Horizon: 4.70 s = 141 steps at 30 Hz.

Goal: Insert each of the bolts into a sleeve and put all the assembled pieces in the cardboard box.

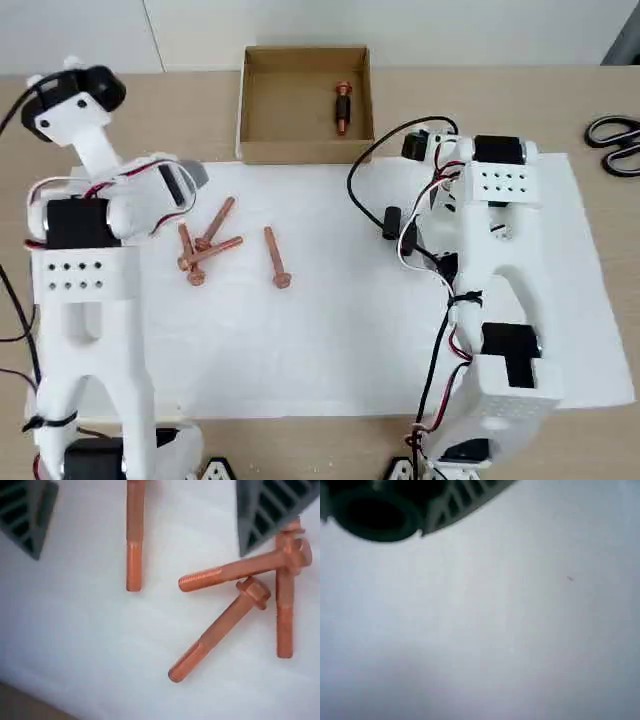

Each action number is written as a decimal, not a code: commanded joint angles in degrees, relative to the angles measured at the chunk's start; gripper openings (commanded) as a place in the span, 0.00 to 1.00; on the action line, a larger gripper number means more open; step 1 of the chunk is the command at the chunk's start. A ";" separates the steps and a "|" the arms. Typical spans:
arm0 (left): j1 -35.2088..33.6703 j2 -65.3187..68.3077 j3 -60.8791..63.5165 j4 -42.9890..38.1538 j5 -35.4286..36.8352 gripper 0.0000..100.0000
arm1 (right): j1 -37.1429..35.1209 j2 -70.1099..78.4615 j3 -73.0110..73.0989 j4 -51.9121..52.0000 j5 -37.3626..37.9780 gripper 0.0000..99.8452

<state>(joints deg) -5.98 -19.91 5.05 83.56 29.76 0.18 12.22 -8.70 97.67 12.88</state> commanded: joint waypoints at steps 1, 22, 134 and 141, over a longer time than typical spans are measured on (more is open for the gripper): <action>1.58 1.85 1.45 -2.55 1.14 0.24 | 0.48 -0.66 -0.88 1.10 0.44 0.00; 7.65 33.32 -5.85 -5.27 2.81 0.24 | 0.22 -0.66 3.43 1.10 0.26 0.00; 11.69 31.82 -37.23 16.88 -3.96 0.11 | 0.13 -0.66 4.04 1.01 0.00 0.00; 11.78 12.13 -25.71 16.88 11.25 0.11 | 0.13 -0.66 4.04 1.01 0.00 0.00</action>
<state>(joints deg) 5.89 0.48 -27.03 99.47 36.00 0.18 12.22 -4.40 97.67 12.88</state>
